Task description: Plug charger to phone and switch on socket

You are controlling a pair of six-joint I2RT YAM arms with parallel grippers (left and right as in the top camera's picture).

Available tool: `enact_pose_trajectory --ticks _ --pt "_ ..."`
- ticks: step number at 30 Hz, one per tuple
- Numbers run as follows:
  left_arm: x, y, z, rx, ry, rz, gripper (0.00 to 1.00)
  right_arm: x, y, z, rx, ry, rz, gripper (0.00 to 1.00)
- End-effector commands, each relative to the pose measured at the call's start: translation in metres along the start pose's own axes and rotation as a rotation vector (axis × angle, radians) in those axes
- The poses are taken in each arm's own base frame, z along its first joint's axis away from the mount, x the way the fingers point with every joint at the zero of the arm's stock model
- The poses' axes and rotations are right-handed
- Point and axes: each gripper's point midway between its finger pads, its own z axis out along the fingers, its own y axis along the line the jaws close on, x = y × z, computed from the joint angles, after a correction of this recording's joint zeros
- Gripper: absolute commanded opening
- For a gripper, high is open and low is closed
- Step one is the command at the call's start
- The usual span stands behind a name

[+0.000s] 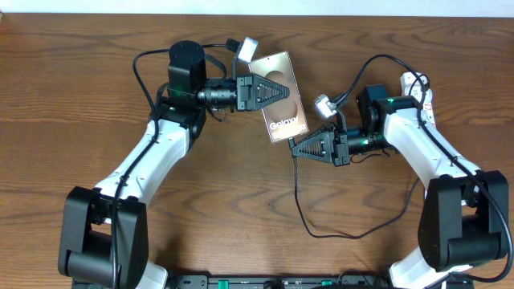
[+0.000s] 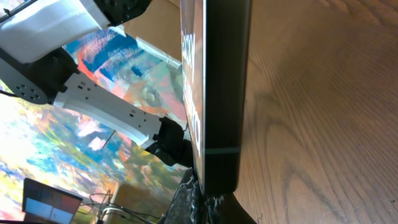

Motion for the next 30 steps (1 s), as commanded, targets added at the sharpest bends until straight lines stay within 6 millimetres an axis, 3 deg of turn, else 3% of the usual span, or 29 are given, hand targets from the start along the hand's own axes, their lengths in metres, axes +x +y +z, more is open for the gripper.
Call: enact_pose_trajectory --ticks 1,21,26,28,30 --pt "0.014 -0.019 0.01 0.063 0.071 0.029 0.07 -0.025 0.02 0.002 -0.063 -0.049 -0.077 0.01" --pt "0.021 -0.018 0.011 0.068 0.097 -0.002 0.07 -0.046 0.015 0.005 -0.07 -0.04 -0.064 0.02" --pt "0.021 -0.018 0.011 0.068 0.096 -0.002 0.08 -0.052 0.013 0.005 -0.07 -0.041 -0.069 0.53" --pt "0.021 -0.018 0.011 0.068 0.096 -0.002 0.07 -0.052 0.013 0.005 -0.069 -0.041 -0.075 0.64" --pt "0.021 -0.018 0.011 0.068 0.096 -0.002 0.08 -0.052 0.013 0.005 -0.069 -0.041 -0.075 0.65"
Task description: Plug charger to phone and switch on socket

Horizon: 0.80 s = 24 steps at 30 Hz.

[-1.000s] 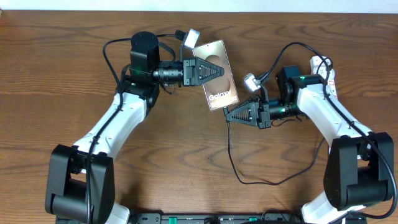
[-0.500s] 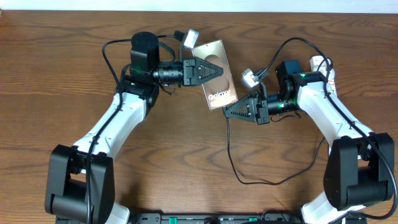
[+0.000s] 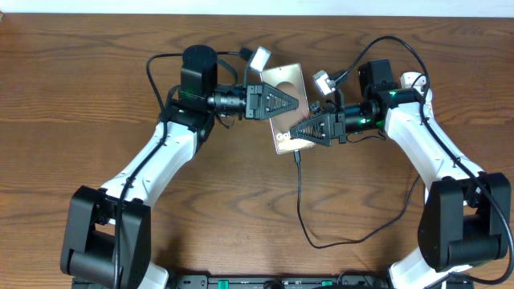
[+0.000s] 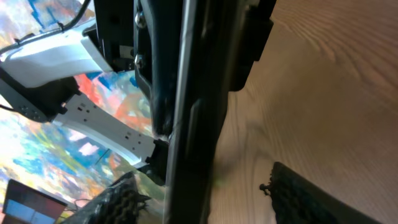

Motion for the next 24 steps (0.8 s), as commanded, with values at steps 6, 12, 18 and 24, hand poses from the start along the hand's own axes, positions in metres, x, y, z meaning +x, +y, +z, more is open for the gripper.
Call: enact_pose_trajectory --ticks 6,12,18,24 --pt "0.0007 -0.0127 -0.0036 0.036 0.023 0.028 0.08 -0.0049 0.0158 0.0068 -0.059 -0.003 0.019 0.61" --pt "0.0007 -0.0127 -0.0036 0.036 0.023 0.028 0.07 -0.0048 0.0157 0.0066 -0.058 -0.003 0.021 0.37" --pt "0.0007 -0.0127 -0.0036 0.036 0.023 0.028 0.09 -0.005 0.0157 0.0066 -0.058 -0.003 0.018 0.13" --pt "0.0006 -0.0127 -0.0036 0.035 0.022 0.028 0.43 -0.005 0.0156 0.0066 -0.058 -0.003 0.018 0.05"
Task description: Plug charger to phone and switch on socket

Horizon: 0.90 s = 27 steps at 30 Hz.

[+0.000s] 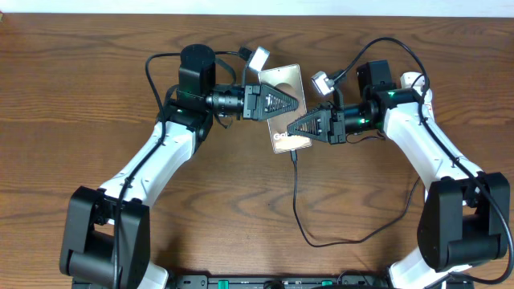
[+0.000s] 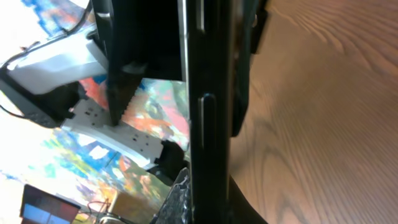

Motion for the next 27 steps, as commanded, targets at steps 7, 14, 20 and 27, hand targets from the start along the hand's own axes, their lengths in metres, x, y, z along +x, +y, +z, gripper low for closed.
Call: enact_pose_trajectory --ticks 7,14,20,27 --pt "-0.009 -0.002 -0.004 -0.022 -0.035 0.022 0.62 -0.007 0.013 0.004 -0.048 -0.008 -0.053 0.01" --pt "-0.04 0.023 -0.039 -0.143 -0.191 0.013 0.85 -0.009 -0.001 0.004 0.024 0.012 -0.008 0.01" --pt "-0.064 0.042 -0.089 -0.232 -0.322 0.002 0.88 -0.012 -0.045 -0.002 0.274 0.029 0.1 0.02" --pt "-0.073 0.056 -0.134 -0.288 -0.405 -0.039 0.88 -0.008 -0.09 -0.021 0.562 0.038 0.139 0.01"
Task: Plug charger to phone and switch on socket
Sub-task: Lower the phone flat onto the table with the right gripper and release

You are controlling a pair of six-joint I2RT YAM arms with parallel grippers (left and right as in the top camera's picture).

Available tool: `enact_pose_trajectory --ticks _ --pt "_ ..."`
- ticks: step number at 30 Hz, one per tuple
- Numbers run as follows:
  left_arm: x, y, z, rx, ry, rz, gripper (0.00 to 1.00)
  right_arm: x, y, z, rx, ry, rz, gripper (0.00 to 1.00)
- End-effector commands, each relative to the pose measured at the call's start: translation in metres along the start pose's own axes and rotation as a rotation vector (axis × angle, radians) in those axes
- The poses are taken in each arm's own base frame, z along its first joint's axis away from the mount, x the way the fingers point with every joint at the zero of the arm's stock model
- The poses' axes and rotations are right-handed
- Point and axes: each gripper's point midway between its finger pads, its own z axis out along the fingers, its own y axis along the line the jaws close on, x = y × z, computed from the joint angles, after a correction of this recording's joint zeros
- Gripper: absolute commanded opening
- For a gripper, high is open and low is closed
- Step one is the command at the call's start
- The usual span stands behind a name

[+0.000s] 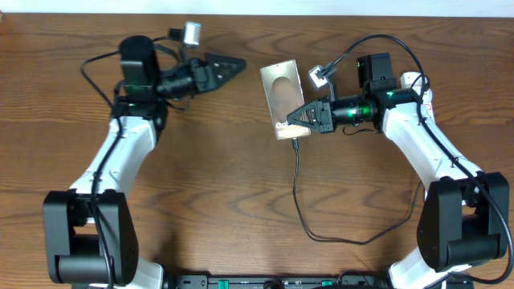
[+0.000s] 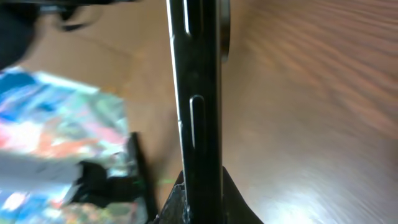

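The gold phone [image 1: 279, 92] is gripped at its lower end by my right gripper [image 1: 295, 120], which is shut on it. The right wrist view shows the phone [image 2: 196, 93] edge-on, side buttons visible, clamped in the gripper [image 2: 200, 190]. The black charger cable [image 1: 295, 193] meets the phone's bottom edge at the plug [image 1: 295, 144], loops down over the table and runs off to the right. A white socket block [image 1: 414, 82] is mostly hidden behind the right arm. My left gripper [image 1: 239, 61] points right, apart from the phone, holding nothing.
The brown wooden table [image 1: 241, 201] carries only the cable loop at the front right. The left arm [image 1: 128, 136] stretches along the left side, the right arm [image 1: 426, 152] along the right. A white wall edge runs along the far side.
My left gripper has let go of the phone and now sits up and to the left, well away from it. The right gripper alone holds the phone, which stands a little straighter.
At first my left gripper held the phone's upper end while the right was shut at the cable plug below it. Then the right stood open around the phone's lower end, then shut on it. Now the left has withdrawn and the cable hangs from the phone.
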Motion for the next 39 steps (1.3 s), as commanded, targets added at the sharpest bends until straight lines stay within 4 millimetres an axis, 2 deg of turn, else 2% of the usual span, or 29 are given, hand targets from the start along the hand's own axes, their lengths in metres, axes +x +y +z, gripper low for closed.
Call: enact_pose_trajectory --ticks 1,4,11,14,28,35,37,39 --pt "-0.012 0.004 -0.014 -0.026 -0.038 -0.007 0.88 -0.004 -0.018 0.001 0.147 0.0 0.02 0.01" --pt "-0.015 0.008 -0.02 -0.037 -0.05 -0.018 0.88 -0.001 -0.023 0.006 0.185 0.014 0.022 0.01" --pt "-0.016 0.009 -0.021 -0.039 -0.053 -0.019 0.89 0.002 -0.058 0.017 0.379 0.001 0.189 0.01" --pt "-0.016 0.009 -0.021 -0.039 -0.053 -0.019 0.89 0.006 -0.07 0.028 0.379 0.001 0.272 0.01" --pt "-0.016 0.009 -0.021 -0.039 -0.053 -0.019 0.89 0.037 -0.114 0.078 0.225 0.082 0.359 0.02" --pt "-0.016 0.009 -0.021 -0.039 -0.053 -0.019 0.89 0.056 -0.135 0.088 0.246 0.115 0.403 0.04" --pt "-0.016 0.009 -0.021 -0.039 -0.053 -0.019 0.89 0.058 -0.143 0.086 0.291 0.115 0.405 0.07" --pt "-0.016 0.009 -0.021 -0.039 -0.053 -0.019 0.89 0.06 -0.151 0.083 0.347 0.112 0.428 0.15"
